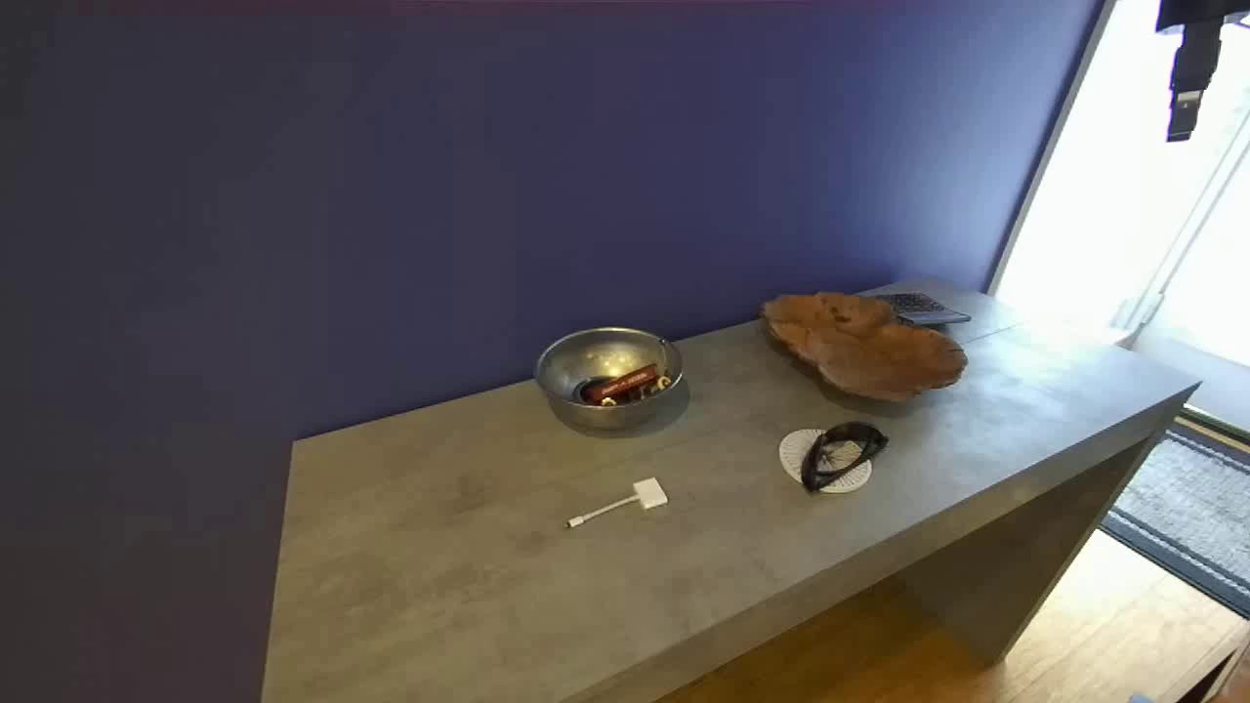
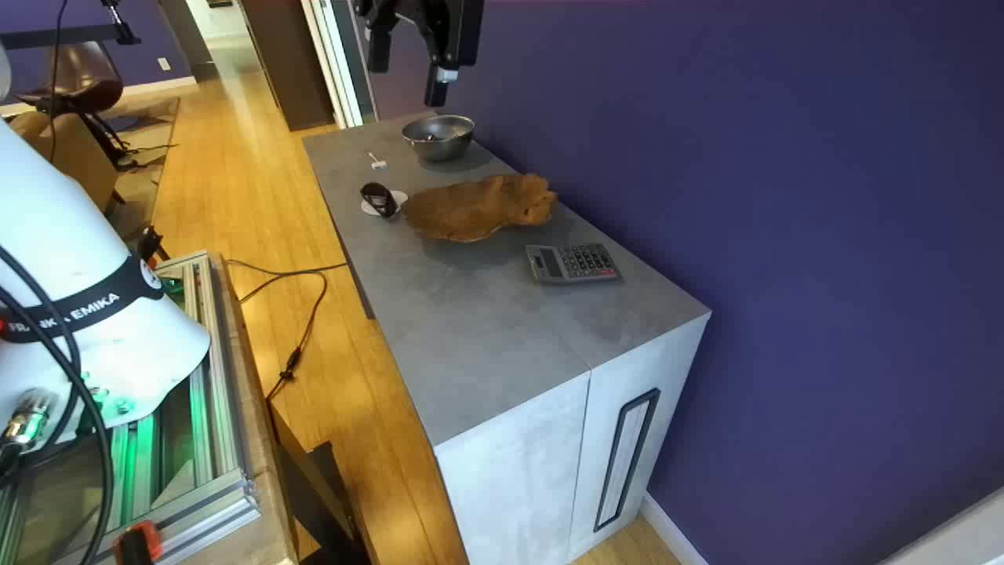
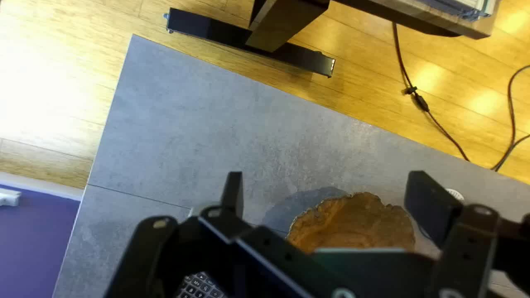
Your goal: Remove the toy car from the silver bowl
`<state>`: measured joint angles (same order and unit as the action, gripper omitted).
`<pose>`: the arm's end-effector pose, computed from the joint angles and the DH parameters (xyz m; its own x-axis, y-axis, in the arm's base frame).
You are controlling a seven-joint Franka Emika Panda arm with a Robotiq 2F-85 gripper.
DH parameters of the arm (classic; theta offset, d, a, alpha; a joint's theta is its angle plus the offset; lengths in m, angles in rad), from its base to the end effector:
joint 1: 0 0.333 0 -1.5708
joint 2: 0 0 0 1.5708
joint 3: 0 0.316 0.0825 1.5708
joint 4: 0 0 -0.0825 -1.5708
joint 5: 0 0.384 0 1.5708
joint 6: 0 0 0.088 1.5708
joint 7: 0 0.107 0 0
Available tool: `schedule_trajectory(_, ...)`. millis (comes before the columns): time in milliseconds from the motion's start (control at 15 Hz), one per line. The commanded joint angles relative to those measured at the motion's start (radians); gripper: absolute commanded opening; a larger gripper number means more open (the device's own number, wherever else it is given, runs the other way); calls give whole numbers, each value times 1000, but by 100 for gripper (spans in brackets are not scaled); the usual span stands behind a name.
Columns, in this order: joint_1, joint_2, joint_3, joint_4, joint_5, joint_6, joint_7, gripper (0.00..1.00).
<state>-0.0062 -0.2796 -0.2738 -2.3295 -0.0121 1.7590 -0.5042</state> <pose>0.4079 -0.1210 0.4234 0.9375 0.2630 -0.2277 0.2197 -0.9551 -0.1987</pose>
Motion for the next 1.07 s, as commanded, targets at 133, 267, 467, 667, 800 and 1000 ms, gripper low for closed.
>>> schedule_trajectory(133,-3,-1,44,-15,33,13,-51,100)
schedule_trajectory(267,46,-48,101,-77,80,81,-86,100)
schedule_trajectory(467,125,-79,212,-115,123,142,-83,100)
schedule_trajectory(667,216,-71,312,-111,140,242,-79,100)
schedule_trajectory(800,270,-66,375,-108,136,343,-57,100)
schedule_trajectory(1000,290,-42,387,-86,121,350,-57,100)
